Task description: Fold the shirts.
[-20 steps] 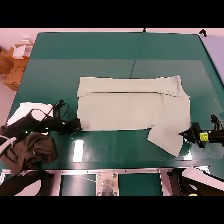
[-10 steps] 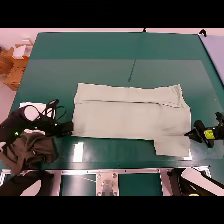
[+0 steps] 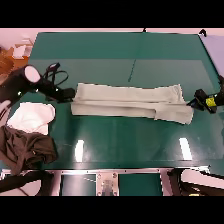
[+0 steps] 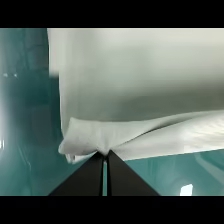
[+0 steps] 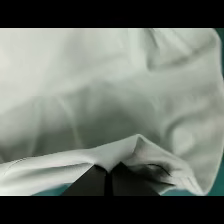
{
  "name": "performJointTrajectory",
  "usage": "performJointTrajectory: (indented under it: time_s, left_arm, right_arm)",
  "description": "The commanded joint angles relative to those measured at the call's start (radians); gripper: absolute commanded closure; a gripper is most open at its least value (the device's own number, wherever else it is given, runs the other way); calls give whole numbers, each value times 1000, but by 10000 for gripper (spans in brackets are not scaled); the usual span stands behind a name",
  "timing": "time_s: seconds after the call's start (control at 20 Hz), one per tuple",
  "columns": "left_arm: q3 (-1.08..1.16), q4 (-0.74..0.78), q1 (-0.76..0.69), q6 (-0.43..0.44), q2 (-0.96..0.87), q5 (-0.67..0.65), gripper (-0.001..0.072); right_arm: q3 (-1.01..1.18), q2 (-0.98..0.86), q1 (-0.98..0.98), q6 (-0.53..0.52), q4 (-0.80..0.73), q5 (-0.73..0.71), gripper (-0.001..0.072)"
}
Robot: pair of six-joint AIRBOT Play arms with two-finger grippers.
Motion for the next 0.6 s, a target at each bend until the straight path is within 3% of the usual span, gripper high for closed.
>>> performJointTrajectory:
  time_s: [0.0,0.2,0.4,0.45,0.5,0.55]
  left_arm:
    - [284,5,1,25,-207,-27,685]
    - [459,3,1,25,-379,-29,685]
    - [491,3,1,26,-486,3,684]
    - [491,3,1,31,-496,35,683]
    - [491,-5,1,29,-499,85,680]
    - [495,-25,1,30,-498,140,382]
  right_arm:
    - [198,-161,62,22,9,-7,692]
    - [358,-337,106,24,27,-7,691]
    - [473,-475,138,23,65,-34,690]
    - [490,-496,141,23,72,-46,674]
    - [503,-512,145,23,79,-56,575]
    - [513,-517,145,23,83,-68,437]
